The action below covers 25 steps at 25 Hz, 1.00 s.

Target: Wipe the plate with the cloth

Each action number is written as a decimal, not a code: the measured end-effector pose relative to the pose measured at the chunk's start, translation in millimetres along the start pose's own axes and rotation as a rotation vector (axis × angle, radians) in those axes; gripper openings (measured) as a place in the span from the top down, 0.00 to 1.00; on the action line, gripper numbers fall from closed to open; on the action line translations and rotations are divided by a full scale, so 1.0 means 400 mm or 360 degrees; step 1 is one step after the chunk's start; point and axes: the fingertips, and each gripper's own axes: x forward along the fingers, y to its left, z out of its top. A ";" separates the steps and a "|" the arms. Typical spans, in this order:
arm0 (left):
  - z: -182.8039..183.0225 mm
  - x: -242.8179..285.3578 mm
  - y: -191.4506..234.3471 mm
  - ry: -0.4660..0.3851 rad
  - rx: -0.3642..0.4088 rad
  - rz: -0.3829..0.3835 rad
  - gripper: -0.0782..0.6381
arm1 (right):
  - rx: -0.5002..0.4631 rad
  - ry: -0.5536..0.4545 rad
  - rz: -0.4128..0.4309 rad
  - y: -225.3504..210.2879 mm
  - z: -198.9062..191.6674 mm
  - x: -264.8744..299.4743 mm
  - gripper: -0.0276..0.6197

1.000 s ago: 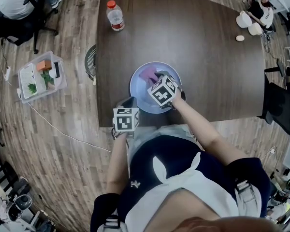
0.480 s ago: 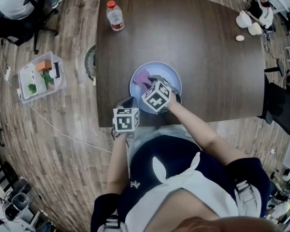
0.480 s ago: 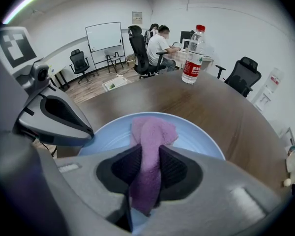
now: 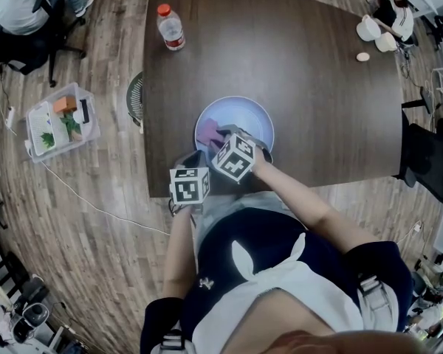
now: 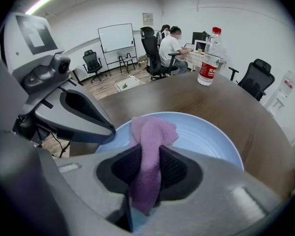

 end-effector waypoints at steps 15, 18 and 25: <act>-0.001 -0.004 -0.011 0.0017 0.0018 0.0016 0.89 | -0.0037 0.0028 0.0062 -0.012 -0.019 -0.012 0.79; 0.002 -0.003 -0.014 0.0028 0.0022 0.0021 0.89 | -0.0006 0.0019 0.0063 -0.033 -0.021 -0.017 0.79; 0.008 -0.005 -0.013 0.0029 0.0020 0.0020 0.89 | 0.0043 0.0013 0.0043 -0.076 -0.025 -0.022 0.78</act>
